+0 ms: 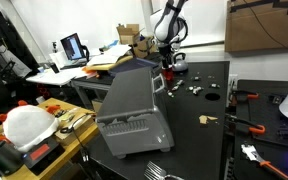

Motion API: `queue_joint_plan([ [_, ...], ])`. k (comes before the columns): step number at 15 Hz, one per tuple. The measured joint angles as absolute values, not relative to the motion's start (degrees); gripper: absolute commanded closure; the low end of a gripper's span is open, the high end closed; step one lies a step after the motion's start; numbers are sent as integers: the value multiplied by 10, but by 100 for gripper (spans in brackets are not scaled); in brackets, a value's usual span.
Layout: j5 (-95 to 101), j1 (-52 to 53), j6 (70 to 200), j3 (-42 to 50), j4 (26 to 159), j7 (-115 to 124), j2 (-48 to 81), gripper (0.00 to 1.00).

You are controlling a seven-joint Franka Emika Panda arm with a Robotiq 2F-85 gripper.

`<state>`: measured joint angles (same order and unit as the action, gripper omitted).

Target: Put two pieces of candy in the red cup.

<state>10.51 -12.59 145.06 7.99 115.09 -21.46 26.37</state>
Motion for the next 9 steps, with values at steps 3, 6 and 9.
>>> queue_joint_plan([
  [3,106,-127,1443,79,1123,-223,286,0],
  [6,107,-132,1420,79,1080,-225,310,0],
  [9,107,-139,1391,79,1034,-237,334,0],
])
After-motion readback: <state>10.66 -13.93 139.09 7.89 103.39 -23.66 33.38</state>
